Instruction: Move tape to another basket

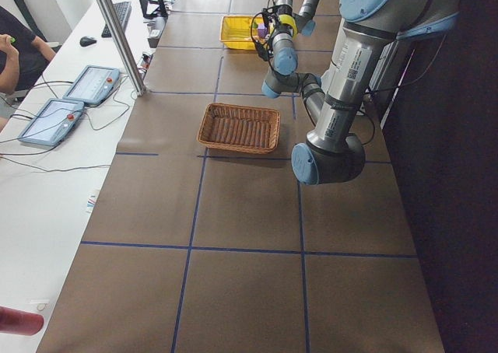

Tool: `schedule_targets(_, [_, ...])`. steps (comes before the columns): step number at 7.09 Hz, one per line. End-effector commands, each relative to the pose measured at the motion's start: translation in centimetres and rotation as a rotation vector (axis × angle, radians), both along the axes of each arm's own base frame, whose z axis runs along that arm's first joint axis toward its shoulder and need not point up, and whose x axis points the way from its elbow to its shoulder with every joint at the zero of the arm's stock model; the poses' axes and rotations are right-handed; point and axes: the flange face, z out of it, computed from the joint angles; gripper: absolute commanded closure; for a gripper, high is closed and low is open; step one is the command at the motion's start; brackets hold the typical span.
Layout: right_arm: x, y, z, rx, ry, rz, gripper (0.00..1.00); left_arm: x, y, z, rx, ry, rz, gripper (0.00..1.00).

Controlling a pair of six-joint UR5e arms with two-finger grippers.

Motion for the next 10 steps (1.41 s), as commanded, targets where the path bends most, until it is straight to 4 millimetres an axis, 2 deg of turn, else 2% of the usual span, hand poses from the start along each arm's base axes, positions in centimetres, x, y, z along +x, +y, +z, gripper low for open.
schedule_targets(1, [0.1, 0.0, 0.1, -0.003, 0.001, 0.003, 0.01, -3.0, -2.3, 1.3, 0.002, -0.019, -0.071, 0.93])
schedule_targets(3, [0.5, -0.3, 0.2, -0.003, 0.002, 0.012, 0.01, -4.8, -5.3, 2.8, 0.001, -0.075, -0.122, 0.94])
schedule_targets(4, [0.9, -1.1, 0.4, -0.005, 0.018, 0.030, 0.01, -6.3, -8.0, 4.3, 0.026, -0.146, -0.128, 0.94])
schedule_targets(5, [2.7, -3.6, 2.0, -0.021, 0.076, 0.082, 0.01, -7.8, -11.3, 6.6, 0.030, -0.253, -0.120, 0.95])
schedule_targets(6, [4.9, -6.6, 2.9, -0.014, 0.161, 0.111, 0.01, -8.8, -13.3, 8.0, 0.036, -0.342, -0.099, 0.95])
schedule_targets(7, [8.2, -10.2, 3.2, 0.015, 0.264, 0.124, 0.01, -9.2, -14.3, 8.1, 0.105, -0.449, -0.099, 0.96])
schedule_targets(8, [10.8, -13.1, 4.0, 0.073, 0.387, 0.137, 0.01, -8.3, -15.0, 8.0, 0.141, -0.563, -0.092, 0.96])
schedule_targets(10, [13.4, -16.5, 6.0, 0.126, 0.556, 0.195, 0.00, -7.3, -16.2, 7.9, 0.182, -0.730, -0.113, 0.96])
